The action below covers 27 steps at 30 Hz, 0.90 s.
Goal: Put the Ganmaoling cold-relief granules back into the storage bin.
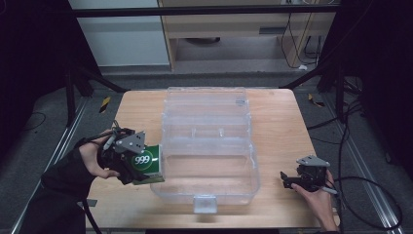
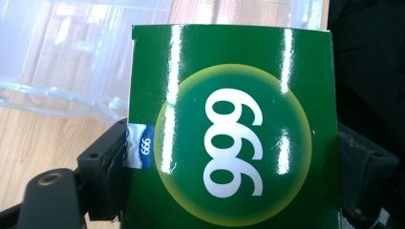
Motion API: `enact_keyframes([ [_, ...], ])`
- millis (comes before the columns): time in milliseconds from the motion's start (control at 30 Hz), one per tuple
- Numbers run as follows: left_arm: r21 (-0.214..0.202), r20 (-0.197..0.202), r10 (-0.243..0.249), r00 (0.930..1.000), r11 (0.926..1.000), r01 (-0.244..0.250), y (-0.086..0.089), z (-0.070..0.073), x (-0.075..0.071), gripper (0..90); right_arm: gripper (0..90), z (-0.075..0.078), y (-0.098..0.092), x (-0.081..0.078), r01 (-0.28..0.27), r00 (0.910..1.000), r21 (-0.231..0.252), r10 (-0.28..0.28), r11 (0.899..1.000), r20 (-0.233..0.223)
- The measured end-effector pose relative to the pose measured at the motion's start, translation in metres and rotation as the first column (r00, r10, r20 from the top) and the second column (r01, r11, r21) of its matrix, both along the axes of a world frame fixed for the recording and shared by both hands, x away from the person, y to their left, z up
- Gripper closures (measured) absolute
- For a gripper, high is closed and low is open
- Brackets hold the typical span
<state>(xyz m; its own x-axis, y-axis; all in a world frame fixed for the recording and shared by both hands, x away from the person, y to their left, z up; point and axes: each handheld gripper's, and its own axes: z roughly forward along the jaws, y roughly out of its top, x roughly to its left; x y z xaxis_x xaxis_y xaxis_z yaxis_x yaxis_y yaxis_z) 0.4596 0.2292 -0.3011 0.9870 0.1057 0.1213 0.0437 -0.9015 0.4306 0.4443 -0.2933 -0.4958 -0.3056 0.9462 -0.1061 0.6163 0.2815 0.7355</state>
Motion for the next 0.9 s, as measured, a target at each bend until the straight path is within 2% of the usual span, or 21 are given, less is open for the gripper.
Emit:
enact_keyframes([
  [133, 0.009, 0.000, -0.020, 0.9998, 0.9998, 0.020, -0.008, -0.001, 0.002, 15.0, 0.6, 0.000, 0.000, 0.000, -0.001, 1.0000, 0.000, 0.001, 1.000, -0.001],
  [300, -0.006, -0.007, -0.025, 0.9997, 0.9997, 0.025, -0.018, -0.003, 0.004, 15.0, 0.6, 0.000, 0.000, 0.000, -0.002, 1.0000, -0.001, 0.002, 1.000, -0.001],
  [433, 0.012, -0.007, -0.038, 0.9993, 0.9992, 0.038, -0.025, -0.005, 0.006, 15.0, 0.5, 0.000, 0.000, 0.000, -0.002, 1.0000, 0.000, 0.002, 1.000, -0.005],
  [900, 0.015, -0.009, -0.077, 0.9970, 0.9969, 0.077, -0.045, -0.012, 0.012, 15.0, 0.6, -0.001, 0.001, 0.000, -0.007, 0.9999, -0.004, 0.007, 1.000, -0.009],
])
